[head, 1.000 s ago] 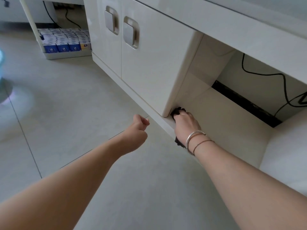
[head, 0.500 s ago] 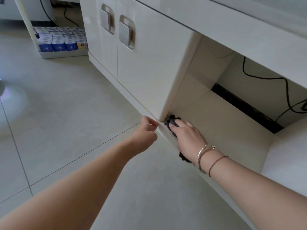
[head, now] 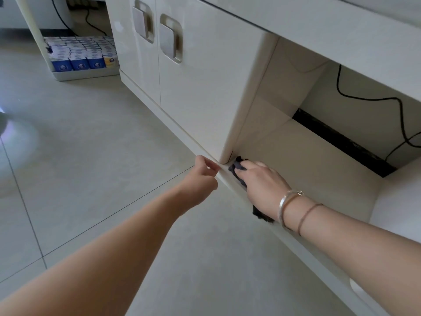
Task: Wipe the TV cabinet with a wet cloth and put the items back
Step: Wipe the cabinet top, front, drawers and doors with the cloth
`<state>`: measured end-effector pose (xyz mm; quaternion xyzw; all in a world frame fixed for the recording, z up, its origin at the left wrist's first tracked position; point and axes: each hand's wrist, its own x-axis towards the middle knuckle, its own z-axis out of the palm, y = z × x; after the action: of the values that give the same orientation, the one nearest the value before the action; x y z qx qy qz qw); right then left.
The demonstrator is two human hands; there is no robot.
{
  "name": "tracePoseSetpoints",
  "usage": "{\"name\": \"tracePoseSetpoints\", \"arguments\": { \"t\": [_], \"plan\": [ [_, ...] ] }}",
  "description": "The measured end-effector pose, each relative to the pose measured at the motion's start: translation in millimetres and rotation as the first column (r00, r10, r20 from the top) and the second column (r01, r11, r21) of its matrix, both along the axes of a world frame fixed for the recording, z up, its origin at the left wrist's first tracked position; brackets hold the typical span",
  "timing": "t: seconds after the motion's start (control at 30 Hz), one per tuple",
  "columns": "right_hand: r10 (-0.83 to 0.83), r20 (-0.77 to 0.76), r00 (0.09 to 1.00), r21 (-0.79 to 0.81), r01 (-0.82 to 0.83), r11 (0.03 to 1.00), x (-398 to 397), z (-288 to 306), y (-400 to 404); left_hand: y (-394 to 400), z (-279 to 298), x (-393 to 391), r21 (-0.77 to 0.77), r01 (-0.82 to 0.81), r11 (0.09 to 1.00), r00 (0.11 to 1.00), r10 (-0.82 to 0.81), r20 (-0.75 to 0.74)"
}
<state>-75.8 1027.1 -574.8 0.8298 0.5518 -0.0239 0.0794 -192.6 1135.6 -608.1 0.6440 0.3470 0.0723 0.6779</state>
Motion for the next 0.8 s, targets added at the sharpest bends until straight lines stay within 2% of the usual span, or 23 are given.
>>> {"name": "tracePoseSetpoints", "arguments": {
  "t": [0.07,0.2,0.33,0.5,0.57,0.7,0.8],
  "plan": [
    [0.028,-0.01,1.0,0.003,-0.028,1.0,3.8,-1.1,-3.8,2.7,-0.9,-1.0,-0.013,0.012,1.0,1.0,-0.012,0.008],
    [-0.021,0.011,1.0,0.039,0.021,0.999,4.3,0.1,11.1,5.3,2.5,-4.5,-0.034,0.031,0.999,0.999,-0.031,0.019],
    [0.002,-0.067,0.998,0.056,0.001,0.998,3.0,-5.9,-10.4,8.3,1.7,-7.2,-0.033,0.048,0.998,0.999,-0.048,0.015],
    [-0.253,-0.224,0.941,0.19,0.296,0.936,45.0,-19.3,11.7,12.0,-3.1,-7.9,-0.072,0.052,0.996,0.998,-0.05,0.039],
    [-0.286,-0.251,0.925,0.25,0.348,0.904,35.9,-27.4,20.0,12.0,-2.3,-9.2,-0.093,0.043,0.995,0.998,-0.039,0.049],
    [-0.149,-0.254,0.956,0.318,0.228,0.92,-14.1,-38.7,10.6,13.5,-0.6,-8.9,-0.07,0.0,0.998,0.999,0.004,0.048],
    [-0.01,-0.388,0.921,0.335,0.151,0.93,-27.8,-27.9,-6.3,15.2,-3.6,-12.8,-0.058,-0.037,0.998,0.998,0.04,0.05]
  ]
}}
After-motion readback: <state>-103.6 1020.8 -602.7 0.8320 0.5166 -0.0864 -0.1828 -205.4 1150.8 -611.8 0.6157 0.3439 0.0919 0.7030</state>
